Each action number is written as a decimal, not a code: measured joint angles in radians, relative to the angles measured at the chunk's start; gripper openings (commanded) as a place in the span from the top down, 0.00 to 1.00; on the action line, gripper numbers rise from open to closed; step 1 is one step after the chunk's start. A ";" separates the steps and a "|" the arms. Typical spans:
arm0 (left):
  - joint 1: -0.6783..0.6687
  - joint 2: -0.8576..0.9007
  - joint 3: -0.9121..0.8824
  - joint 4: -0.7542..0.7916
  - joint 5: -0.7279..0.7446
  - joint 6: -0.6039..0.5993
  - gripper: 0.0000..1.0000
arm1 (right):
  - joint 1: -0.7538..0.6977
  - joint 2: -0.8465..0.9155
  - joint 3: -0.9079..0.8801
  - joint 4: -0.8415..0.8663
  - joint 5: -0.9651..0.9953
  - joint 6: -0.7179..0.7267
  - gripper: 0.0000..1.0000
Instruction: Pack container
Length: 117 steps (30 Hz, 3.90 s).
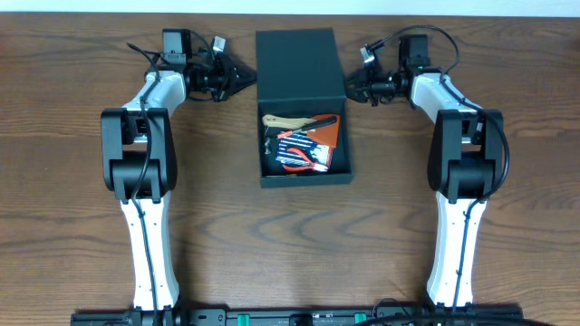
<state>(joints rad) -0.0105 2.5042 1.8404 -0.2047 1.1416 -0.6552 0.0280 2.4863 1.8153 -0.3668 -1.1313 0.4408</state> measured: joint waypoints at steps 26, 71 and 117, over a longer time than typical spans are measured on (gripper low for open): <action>-0.032 -0.010 0.000 0.022 0.055 0.000 0.94 | 0.003 0.000 0.000 0.146 -0.172 0.049 0.99; -0.098 -0.330 0.000 -0.588 -0.147 0.420 0.95 | 0.008 0.000 0.004 -0.384 0.021 -0.076 0.99; -0.087 -0.620 0.000 -0.891 -1.027 0.630 0.94 | 0.415 -0.389 0.654 -1.207 1.068 -0.372 0.98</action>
<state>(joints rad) -0.0971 1.8839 1.8408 -1.0954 0.1146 -0.0254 0.4435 2.0975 2.4695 -1.5742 -0.0631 0.0689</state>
